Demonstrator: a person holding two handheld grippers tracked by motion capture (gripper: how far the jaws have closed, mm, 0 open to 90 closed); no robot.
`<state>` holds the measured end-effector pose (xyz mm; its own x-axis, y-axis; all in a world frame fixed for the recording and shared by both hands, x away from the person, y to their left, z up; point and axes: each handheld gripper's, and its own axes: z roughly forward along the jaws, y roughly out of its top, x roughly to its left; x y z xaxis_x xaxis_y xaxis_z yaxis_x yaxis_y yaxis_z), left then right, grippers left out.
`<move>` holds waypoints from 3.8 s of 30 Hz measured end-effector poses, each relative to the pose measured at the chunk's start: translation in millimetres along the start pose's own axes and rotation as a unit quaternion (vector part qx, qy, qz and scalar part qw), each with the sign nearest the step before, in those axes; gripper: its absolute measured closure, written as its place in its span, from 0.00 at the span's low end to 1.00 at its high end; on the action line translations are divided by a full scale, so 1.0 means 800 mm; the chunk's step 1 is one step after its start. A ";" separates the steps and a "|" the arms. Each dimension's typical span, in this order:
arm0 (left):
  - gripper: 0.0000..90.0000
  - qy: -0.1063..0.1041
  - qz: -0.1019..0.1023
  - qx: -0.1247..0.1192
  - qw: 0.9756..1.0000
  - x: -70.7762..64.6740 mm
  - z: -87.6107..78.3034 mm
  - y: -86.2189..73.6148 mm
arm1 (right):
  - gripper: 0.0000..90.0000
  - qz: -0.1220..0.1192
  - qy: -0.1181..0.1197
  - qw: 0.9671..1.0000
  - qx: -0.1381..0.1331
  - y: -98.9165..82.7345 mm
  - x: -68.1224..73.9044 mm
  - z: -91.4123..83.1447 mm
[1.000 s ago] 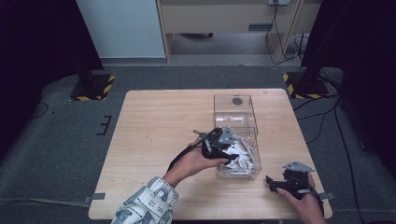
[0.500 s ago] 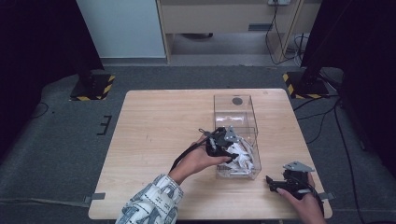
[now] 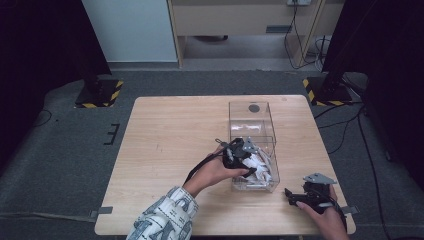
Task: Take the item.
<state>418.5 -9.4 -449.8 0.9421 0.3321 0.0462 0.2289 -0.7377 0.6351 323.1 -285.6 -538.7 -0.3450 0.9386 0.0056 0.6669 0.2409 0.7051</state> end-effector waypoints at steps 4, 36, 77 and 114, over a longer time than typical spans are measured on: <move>0.42 -0.006 -0.009 -0.005 1.000 0.001 0.001 -0.002 | 0.01 0.000 0.000 1.000 0.000 0.000 0.000 0.000; 0.96 -0.027 -0.025 -0.036 0.999 0.003 -0.015 -0.003 | 0.01 0.000 0.000 1.000 0.000 0.000 0.000 0.000; 0.96 -0.007 -0.038 -0.092 0.995 0.013 -0.060 0.002 | 0.01 0.000 0.000 1.000 0.000 0.000 0.000 0.000; 0.96 -0.012 -0.031 -0.125 0.992 0.015 -0.096 0.007 | 0.01 0.000 0.000 1.000 0.000 0.000 0.000 0.000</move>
<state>412.4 35.9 -386.3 0.9343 0.3563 -0.0144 0.2211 -0.5473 0.8072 323.1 -285.6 -538.7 -0.3448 0.9387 0.0052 0.6673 0.2412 0.7047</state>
